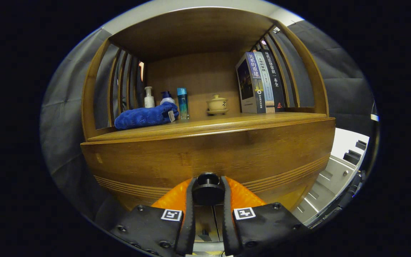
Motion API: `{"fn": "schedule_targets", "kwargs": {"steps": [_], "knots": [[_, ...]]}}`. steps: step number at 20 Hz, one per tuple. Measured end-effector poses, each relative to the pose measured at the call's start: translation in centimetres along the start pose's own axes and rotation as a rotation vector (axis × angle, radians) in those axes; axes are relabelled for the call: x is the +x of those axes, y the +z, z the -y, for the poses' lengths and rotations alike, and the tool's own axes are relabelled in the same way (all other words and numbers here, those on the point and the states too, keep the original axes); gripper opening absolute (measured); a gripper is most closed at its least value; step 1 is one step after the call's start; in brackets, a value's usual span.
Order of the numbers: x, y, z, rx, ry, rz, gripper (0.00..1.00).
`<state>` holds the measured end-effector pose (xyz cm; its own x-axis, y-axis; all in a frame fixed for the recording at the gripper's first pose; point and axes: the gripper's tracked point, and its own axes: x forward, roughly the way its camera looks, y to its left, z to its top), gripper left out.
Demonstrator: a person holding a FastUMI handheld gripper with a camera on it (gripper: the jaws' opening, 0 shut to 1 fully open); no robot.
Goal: Pull open the drawer, take out the items inside it, and place them on the countertop above the cabinet.
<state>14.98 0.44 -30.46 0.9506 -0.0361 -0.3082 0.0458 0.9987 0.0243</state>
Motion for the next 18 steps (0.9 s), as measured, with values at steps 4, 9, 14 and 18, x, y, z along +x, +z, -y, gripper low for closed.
{"fn": "schedule_targets", "kwargs": {"steps": [4, 9, 14, 18], "knots": [[-2.5, -0.4, 0.1, -0.032, 0.009, -0.006, 0.39], [-6.3, -0.8, 0.2, -0.023, 0.019, -0.018, 0.39], [-9.9, -1.3, 0.2, -0.006, 0.023, -0.030, 0.39], [-11.8, -1.6, 0.0, -0.007, 0.010, -0.019, 0.39]]}}
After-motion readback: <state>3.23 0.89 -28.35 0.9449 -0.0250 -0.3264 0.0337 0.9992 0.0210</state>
